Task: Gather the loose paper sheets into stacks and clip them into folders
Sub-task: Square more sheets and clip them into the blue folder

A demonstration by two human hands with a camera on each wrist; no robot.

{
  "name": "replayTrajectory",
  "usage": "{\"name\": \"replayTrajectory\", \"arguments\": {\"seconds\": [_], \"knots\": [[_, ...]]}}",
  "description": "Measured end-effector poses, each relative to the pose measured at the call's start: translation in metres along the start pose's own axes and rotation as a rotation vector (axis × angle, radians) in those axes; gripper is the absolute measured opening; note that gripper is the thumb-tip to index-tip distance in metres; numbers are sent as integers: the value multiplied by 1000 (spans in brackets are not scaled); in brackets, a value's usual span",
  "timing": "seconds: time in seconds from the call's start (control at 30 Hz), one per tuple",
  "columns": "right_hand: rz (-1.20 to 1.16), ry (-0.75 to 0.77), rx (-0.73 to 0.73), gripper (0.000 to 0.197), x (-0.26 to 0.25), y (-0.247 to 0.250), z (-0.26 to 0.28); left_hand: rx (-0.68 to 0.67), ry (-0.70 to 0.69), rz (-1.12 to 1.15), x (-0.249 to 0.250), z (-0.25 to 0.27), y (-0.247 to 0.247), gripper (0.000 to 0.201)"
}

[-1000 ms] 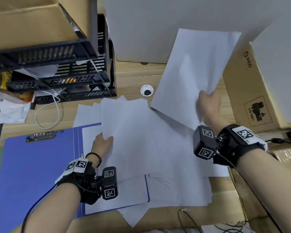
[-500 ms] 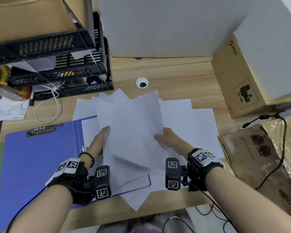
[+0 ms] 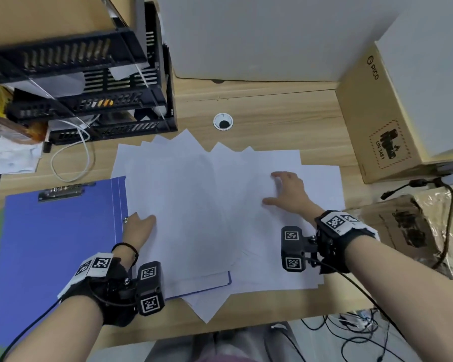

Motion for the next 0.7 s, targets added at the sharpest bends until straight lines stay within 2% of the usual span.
{"name": "replayTrajectory", "arguments": {"seconds": [0.17,0.27,0.4,0.53,0.7], "knots": [[156,79,-4,117,-10,-1,-29,-27,44,51,-1,2,-1,19],[251,124,-43,124,-17,-6,-37,-13,65,64,3,8,-3,26],[287,110,-4,115,-25,-7,-38,22,88,88,7,12,-6,30],[314,86,45,100,-38,-10,-36,29,105,103,8,10,-6,25],[337,43,-17,73,-50,-13,-36,-1,120,97,6,7,-4,23]]}}
Point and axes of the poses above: each hand's wrist, its own z-axis away from the middle knuckle, its own y-axis out of the back of the hand, x = y × z, the point moved 1 cm from there along -z, towards the middle knuckle, and after that the axes turned 7 degrees about -y, right-handed, at the moved point
